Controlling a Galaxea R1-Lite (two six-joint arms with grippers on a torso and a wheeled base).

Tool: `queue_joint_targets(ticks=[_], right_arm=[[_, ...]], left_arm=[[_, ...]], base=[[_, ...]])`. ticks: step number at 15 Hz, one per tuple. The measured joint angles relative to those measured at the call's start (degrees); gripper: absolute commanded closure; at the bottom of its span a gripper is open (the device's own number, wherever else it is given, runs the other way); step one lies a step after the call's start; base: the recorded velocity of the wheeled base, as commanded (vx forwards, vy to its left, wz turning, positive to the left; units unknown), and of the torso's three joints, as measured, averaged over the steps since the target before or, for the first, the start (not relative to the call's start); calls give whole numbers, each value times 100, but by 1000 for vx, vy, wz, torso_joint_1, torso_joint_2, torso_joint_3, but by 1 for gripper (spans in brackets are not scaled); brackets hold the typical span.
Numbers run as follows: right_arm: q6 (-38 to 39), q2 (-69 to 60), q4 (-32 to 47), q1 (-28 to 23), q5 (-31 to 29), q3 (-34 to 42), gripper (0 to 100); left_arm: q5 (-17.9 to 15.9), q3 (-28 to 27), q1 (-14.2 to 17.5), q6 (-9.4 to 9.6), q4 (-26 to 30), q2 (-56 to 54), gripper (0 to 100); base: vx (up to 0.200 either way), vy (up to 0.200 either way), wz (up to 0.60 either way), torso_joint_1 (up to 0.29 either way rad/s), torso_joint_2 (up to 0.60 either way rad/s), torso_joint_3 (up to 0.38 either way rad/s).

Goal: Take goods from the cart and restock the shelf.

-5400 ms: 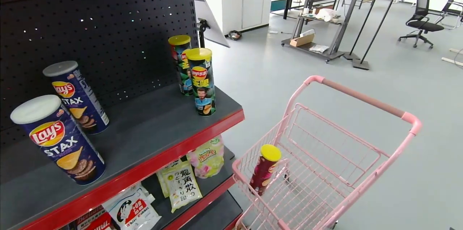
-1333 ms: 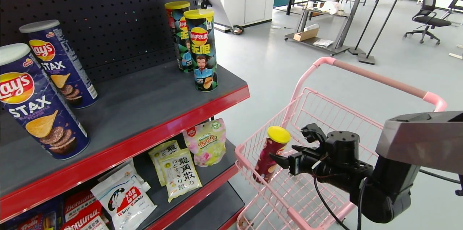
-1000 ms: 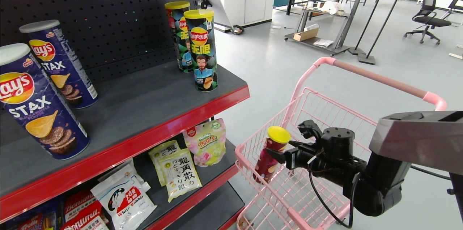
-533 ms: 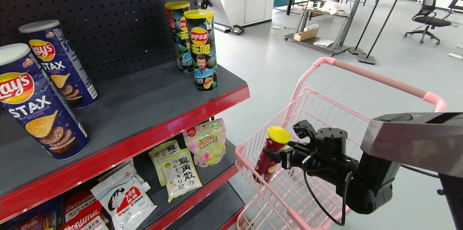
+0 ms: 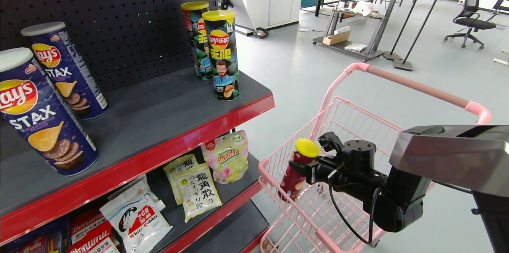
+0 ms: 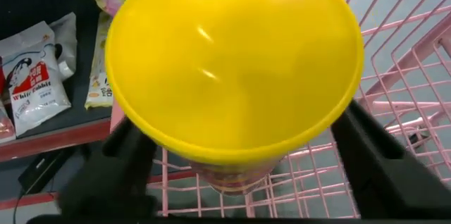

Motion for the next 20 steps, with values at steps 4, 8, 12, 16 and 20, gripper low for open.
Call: queue_joint_targets(ticks=[4, 8, 12, 16, 20], right_arm=[[-4, 35, -15, 66, -71, 24, 100], [-15, -488, 466, 151, -541, 193, 100], [-228, -2052, 2239, 251, -1130, 258, 100], [-735, -4148, 4379, 254, -2114, 157, 100], [-1086, -6310, 6726, -60, -2531, 121, 100]], left_arm=[[0, -15, 0, 0, 0, 20, 0], [-15, -12, 1, 0, -88, 22, 0], [-57, 10, 1, 0, -195, 30, 0], [-33, 18, 0, 51, -173, 61, 0], [-12, -194, 1, 49, -137, 138, 0]], base=[[0, 0, 0, 0, 0, 0], [0, 0, 0, 0, 0, 0], [0, 0, 0, 0, 0, 0], [0, 0, 0, 0, 0, 0], [0, 0, 0, 0, 0, 0]])
